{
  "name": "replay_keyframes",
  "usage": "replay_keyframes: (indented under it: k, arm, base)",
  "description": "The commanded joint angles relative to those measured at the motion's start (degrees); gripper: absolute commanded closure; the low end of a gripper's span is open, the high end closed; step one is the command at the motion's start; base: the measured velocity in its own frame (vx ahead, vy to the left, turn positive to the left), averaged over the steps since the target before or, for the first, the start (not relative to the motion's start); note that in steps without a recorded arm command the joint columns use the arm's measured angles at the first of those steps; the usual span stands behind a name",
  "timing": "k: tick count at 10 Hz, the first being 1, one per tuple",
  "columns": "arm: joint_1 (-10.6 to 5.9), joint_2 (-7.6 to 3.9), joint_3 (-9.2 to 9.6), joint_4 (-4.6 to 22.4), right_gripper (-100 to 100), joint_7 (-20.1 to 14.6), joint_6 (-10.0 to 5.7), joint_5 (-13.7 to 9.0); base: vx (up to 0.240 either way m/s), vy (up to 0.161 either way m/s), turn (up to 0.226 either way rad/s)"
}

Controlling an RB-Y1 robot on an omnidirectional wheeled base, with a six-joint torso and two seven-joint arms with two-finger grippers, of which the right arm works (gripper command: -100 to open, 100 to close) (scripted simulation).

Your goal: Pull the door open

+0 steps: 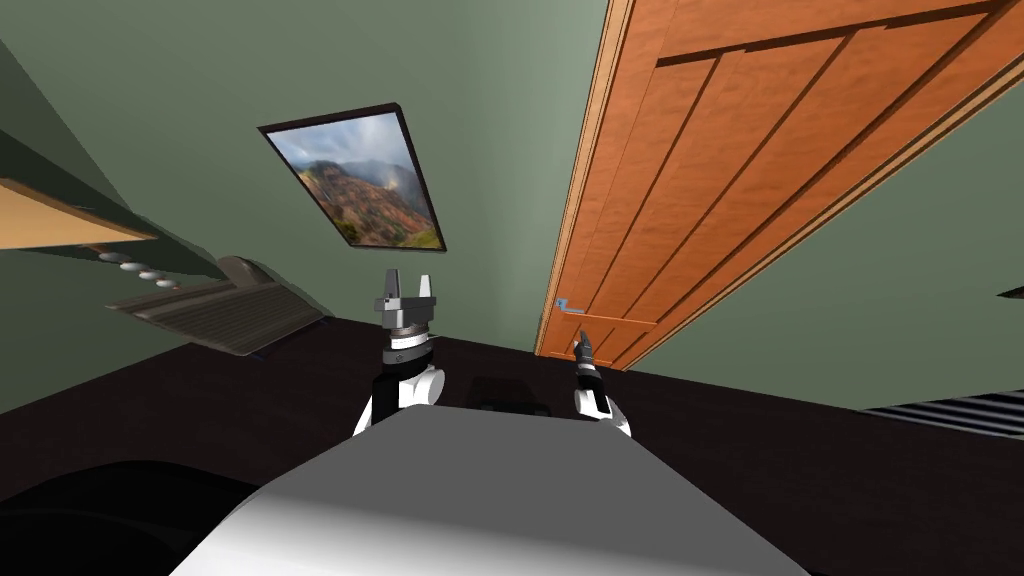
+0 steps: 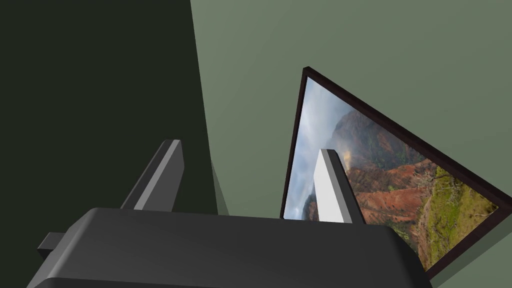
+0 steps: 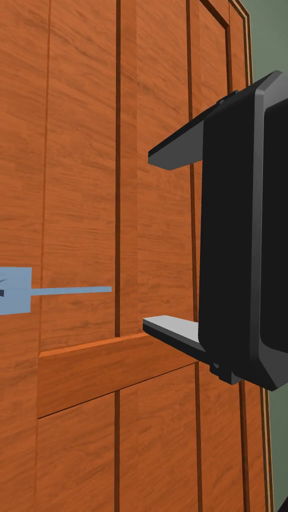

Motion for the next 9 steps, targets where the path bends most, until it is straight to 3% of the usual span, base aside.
replay_keyframes:
  k: [1, 9]
  arm:
    - [-0.93, -0.26, -0.22, 2.46, -100, -0.14, -0.77, -0.3]
    - [-4.55, -0.73, -1.14, 11.67, -100, -0.22, -3.21, -1.48]
  base:
    - [0.078, -0.037, 0.119]
    - [0.068, -0.039, 0.083]
